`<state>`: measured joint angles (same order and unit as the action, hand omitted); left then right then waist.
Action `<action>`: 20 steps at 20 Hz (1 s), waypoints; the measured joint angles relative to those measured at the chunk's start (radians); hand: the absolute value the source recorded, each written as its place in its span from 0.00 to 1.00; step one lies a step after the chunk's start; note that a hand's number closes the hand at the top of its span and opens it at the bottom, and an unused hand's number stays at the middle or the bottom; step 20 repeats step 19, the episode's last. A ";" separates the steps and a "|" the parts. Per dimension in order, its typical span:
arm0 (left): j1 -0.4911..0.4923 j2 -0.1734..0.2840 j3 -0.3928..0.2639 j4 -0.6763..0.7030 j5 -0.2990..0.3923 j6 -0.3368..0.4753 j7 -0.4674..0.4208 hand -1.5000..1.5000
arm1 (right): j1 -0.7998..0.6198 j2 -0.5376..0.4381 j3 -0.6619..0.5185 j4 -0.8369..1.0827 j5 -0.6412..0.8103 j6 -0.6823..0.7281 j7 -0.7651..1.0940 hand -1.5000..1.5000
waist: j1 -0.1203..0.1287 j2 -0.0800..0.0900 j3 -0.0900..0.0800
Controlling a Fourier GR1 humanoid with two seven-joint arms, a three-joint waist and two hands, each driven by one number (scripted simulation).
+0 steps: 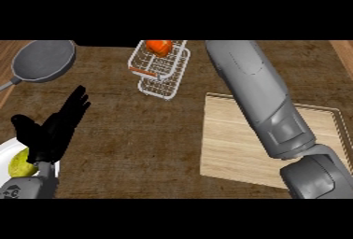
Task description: Pick the squash from the tray and place it in the tiered basket
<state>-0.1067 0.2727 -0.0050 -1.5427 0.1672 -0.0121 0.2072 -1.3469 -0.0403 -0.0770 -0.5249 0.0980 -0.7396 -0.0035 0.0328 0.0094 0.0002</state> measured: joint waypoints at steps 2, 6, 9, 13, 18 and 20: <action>0.022 0.000 0.002 -0.015 -0.004 0.000 -0.006 0.50 | 0.007 -0.030 -0.029 -0.014 -0.016 -0.007 -0.009 0.00 | -0.005 -0.003 0.000; 0.031 0.007 0.019 -0.009 0.005 -0.013 -0.008 0.50 | 0.054 -0.105 -0.080 -0.045 -0.048 0.007 -0.036 0.00 | -0.018 -0.006 0.000; 0.044 0.001 0.022 -0.021 0.004 -0.012 -0.005 0.50 | 0.106 -0.164 -0.096 -0.101 -0.064 0.040 -0.023 0.00 | -0.029 -0.010 0.000; 0.050 -0.004 0.030 -0.006 -0.006 -0.010 -0.019 0.50 | 0.194 -0.260 -0.121 -0.182 -0.093 0.121 -0.019 0.00 | -0.038 -0.012 0.000; 0.067 -0.014 0.031 -0.026 -0.019 -0.006 -0.020 0.50 | 0.293 -0.381 -0.139 -0.305 -0.121 0.226 0.040 0.00 | -0.041 -0.014 0.000; 0.067 -0.013 0.034 -0.028 -0.017 -0.009 -0.017 0.50 | 0.311 -0.403 -0.143 -0.328 -0.129 0.249 0.053 0.00 | -0.041 -0.014 0.000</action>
